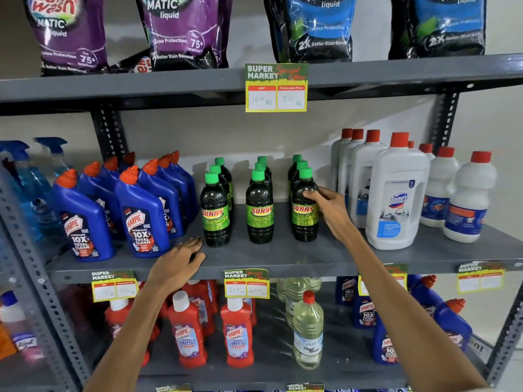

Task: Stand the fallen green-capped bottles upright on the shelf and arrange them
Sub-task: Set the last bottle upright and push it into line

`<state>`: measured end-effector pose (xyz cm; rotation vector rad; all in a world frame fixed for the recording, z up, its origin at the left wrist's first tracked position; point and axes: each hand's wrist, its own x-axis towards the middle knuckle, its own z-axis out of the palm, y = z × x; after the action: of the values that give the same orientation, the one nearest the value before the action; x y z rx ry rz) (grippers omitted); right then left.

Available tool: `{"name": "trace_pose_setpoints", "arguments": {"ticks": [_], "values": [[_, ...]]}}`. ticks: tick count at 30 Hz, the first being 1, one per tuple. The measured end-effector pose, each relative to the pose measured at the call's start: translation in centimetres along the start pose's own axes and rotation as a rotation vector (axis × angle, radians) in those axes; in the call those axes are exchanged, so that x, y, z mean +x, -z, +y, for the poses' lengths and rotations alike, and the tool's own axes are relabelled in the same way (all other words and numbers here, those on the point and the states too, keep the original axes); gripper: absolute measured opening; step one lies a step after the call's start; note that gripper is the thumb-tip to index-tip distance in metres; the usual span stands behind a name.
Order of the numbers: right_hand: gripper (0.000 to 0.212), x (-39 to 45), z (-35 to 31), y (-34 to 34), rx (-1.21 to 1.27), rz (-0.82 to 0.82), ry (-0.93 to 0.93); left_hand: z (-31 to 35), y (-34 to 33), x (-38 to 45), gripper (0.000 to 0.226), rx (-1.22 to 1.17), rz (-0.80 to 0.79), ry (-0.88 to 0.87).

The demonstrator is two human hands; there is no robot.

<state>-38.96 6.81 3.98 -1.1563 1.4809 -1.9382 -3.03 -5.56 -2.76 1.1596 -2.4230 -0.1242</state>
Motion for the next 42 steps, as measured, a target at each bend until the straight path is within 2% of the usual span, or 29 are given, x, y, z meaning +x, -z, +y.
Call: {"name": "trace_pose_setpoints", "arguments": {"ticks": [5, 7, 9, 12, 15, 16, 18, 21, 23, 28, 32, 34, 42], "values": [[0.02, -0.1, -0.2, 0.1, -0.012, -0.025, -0.005, -0.1, -0.1, 0.0, 0.051, 0.013, -0.004, 0.009], [0.034, -0.3, 0.0, 0.5, -0.055, -0.047, 0.002, 0.1, -0.1, -0.1, 0.05, -0.001, 0.018, 0.016], [0.06, -0.9, 0.3, 1.0, -0.094, -0.062, -0.002, 0.6, 0.0, -0.6, 0.046, -0.081, 0.128, 0.031], [0.088, -2.3, 1.6, 2.0, -0.189, -0.093, -0.025, 2.9, -0.5, -2.5, 0.038, -0.282, 0.413, -0.04], [0.094, -3.3, 3.1, 2.8, -0.334, -0.169, -0.05, 6.7, -1.6, -3.8, 0.035, -0.464, 0.556, -0.117], [0.094, -3.3, 3.3, 2.9, -0.368, -0.185, -0.046, 8.1, -1.9, -3.5, 0.035, -0.543, 0.547, -0.129], [0.095, -3.0, 3.4, 2.6, -0.427, -0.196, -0.042, 10.9, -1.9, -2.1, 0.042, -0.727, 0.434, -0.084], [0.098, -2.5, 3.4, 1.7, -0.479, -0.153, -0.057, 13.4, -1.7, 1.7, 0.086, -0.844, 0.173, 0.144], [0.096, -2.3, 3.6, 1.3, -0.493, -0.097, -0.043, 14.1, -1.8, 3.9, 0.104, -0.812, 0.083, 0.272], [0.083, -1.8, 4.1, 1.4, -0.511, -0.074, -0.042, 14.1, -3.0, 6.5, 0.08, -0.816, 0.1, 0.33], [0.061, -2.0, 4.0, 1.8, -0.477, -0.092, -0.021, 13.2, -3.7, 7.1, 0.065, -0.813, 0.102, 0.276], [0.056, -2.3, 3.8, 1.7, -0.467, -0.101, -0.01, 13.0, -3.8, 6.9, 0.059, -0.826, 0.095, 0.225], [0.065, -3.4, 3.5, 1.7, -0.515, -0.082, -0.011, 13.0, -4.0, 5.7, 0.057, -0.82, 0.137, 0.169]]}}
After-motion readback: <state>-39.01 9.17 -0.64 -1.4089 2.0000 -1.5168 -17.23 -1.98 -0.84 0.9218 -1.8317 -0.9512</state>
